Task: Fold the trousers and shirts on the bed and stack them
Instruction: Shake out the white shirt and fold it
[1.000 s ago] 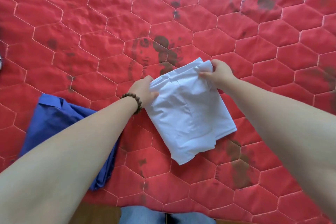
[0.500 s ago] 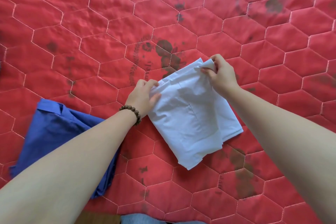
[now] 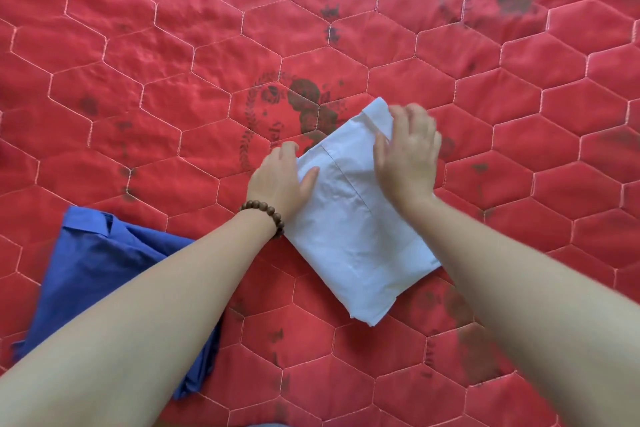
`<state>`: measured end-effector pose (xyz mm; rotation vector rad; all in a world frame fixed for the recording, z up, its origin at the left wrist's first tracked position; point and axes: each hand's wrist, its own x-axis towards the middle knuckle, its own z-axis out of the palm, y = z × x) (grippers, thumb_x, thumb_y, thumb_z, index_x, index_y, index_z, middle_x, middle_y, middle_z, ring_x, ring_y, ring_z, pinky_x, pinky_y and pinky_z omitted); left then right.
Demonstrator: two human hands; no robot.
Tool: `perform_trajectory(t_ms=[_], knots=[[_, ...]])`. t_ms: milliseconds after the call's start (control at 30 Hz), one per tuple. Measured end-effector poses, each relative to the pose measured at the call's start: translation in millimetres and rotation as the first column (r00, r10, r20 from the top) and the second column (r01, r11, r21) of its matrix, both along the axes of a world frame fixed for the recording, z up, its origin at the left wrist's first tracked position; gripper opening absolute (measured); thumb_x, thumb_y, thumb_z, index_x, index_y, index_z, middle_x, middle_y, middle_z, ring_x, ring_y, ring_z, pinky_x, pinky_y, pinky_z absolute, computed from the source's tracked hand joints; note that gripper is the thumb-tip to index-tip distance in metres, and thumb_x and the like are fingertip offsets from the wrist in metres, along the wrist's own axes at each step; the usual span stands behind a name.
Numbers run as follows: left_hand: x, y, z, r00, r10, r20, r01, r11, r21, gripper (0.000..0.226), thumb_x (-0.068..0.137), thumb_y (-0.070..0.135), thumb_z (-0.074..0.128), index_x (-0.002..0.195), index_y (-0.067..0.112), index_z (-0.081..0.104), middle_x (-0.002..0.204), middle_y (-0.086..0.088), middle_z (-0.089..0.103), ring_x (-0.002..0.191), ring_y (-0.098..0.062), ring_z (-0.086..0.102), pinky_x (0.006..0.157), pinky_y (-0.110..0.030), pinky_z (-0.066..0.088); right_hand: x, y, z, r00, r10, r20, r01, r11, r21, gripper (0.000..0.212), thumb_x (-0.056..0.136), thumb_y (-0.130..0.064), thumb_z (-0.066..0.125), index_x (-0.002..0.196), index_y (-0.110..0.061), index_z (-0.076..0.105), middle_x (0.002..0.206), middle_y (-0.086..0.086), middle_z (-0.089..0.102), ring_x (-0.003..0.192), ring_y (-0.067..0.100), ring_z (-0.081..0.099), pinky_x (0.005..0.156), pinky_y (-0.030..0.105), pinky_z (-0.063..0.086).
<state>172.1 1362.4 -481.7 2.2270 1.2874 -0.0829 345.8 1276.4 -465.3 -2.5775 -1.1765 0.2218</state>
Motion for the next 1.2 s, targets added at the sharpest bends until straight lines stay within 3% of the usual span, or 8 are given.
perform_trajectory(t_ms=[133, 267, 467, 633, 800, 900, 1000, 1200], knots=[[27, 5, -13, 0.992, -0.095, -0.078, 0.089, 0.993, -0.078, 0.047, 0.089, 0.056, 0.05, 0.102, 0.011, 0.044, 0.099, -0.008, 0.058, 0.093, -0.031, 0.058, 0.067, -0.036, 0.038, -64, -51, -18, 0.954, 0.295, -0.049, -0.294, 0.955, 0.022, 0.049, 0.085, -0.014, 0.061, 0.132, -0.002, 0.053, 0.137, 0.019, 0.05, 0.126, 0.036, 0.048, 0.106, 0.052, 0.037], [26, 3, -22, 0.981, -0.088, -0.17, 0.073, 0.993, -0.094, 0.045, 0.088, 0.062, 0.045, 0.086, 0.018, 0.038, 0.096, -0.012, 0.062, 0.09, -0.034, 0.06, 0.063, -0.034, 0.033, -88, -74, -45, 0.925, 0.356, -0.132, -0.378, 0.897, -0.229, 0.064, 0.096, -0.042, 0.037, 0.152, -0.017, 0.018, 0.16, 0.004, 0.014, 0.147, 0.024, 0.01, 0.117, 0.056, 0.004], [-28, -49, -12, 0.919, 0.377, -0.112, -0.389, 0.916, -0.101, 0.049, 0.088, 0.061, 0.048, 0.09, 0.011, 0.052, 0.099, -0.017, 0.065, 0.095, -0.037, 0.059, 0.067, -0.035, 0.033, -68, -96, -45, 0.908, 0.415, -0.055, -0.4, 0.819, -0.411, 0.055, 0.097, -0.044, 0.024, 0.15, -0.027, 0.025, 0.159, 0.003, 0.019, 0.147, 0.026, 0.014, 0.113, 0.06, -0.002], [-43, -117, 2, 0.772, 0.6, -0.21, -0.631, 0.763, -0.14, 0.053, 0.088, 0.06, 0.047, 0.109, 0.012, 0.046, 0.114, -0.018, 0.06, 0.104, -0.038, 0.058, 0.076, -0.039, 0.039, -78, -103, -29, 0.899, 0.422, 0.116, -0.369, 0.875, -0.314, 0.049, 0.092, -0.012, 0.041, 0.14, -0.006, 0.046, 0.149, 0.015, 0.038, 0.139, 0.034, 0.034, 0.108, 0.066, 0.02], [-41, -119, 1, 0.993, 0.107, -0.056, -0.086, 0.951, 0.297, 0.064, 0.084, 0.022, 0.061, 0.144, 0.014, 0.038, 0.148, -0.016, 0.037, 0.136, -0.033, 0.036, 0.109, -0.052, 0.026, -115, -107, -36, 0.833, 0.549, 0.067, -0.523, 0.822, -0.224, 0.05, 0.091, -0.017, 0.042, 0.14, -0.007, 0.046, 0.15, 0.009, 0.038, 0.14, 0.028, 0.033, 0.109, 0.062, 0.027], [-33, -106, -19, 0.961, -0.25, -0.123, 0.274, 0.928, 0.255, 0.064, 0.092, 0.025, 0.055, 0.149, 0.015, 0.027, 0.157, -0.011, 0.019, 0.145, -0.032, 0.018, 0.114, -0.054, 0.017, -108, -111, -49, 0.854, 0.518, 0.041, -0.502, 0.843, -0.192, 0.048, 0.092, -0.028, 0.046, 0.136, -0.009, 0.052, 0.147, 0.007, 0.043, 0.137, 0.027, 0.038, 0.107, 0.059, 0.033], [-36, -98, -40, 0.954, -0.235, -0.187, 0.261, 0.957, 0.128, 0.067, 0.097, 0.046, 0.038, 0.151, 0.021, 0.008, 0.158, -0.001, -0.006, 0.147, -0.029, -0.001, 0.118, -0.049, 0.005, -84, -120, -56, 0.856, 0.513, 0.062, -0.48, 0.835, -0.27, 0.055, 0.094, -0.041, 0.038, 0.143, -0.016, 0.044, 0.151, 0.007, 0.036, 0.141, 0.025, 0.032, 0.112, 0.058, 0.025], [-37, -103, -55, 0.96, -0.213, -0.183, 0.252, 0.941, 0.228, 0.068, 0.092, 0.051, 0.027, 0.152, 0.02, 0.016, 0.16, -0.005, 0.008, 0.147, -0.03, 0.004, 0.117, -0.055, 0.009, -49, -131, -63, 0.986, 0.155, 0.063, -0.126, 0.935, -0.33, 0.059, 0.095, -0.052, 0.025, 0.15, -0.033, 0.02, 0.16, 0.011, 0.012, 0.148, 0.027, 0.008, 0.115, 0.056, -0.005]])
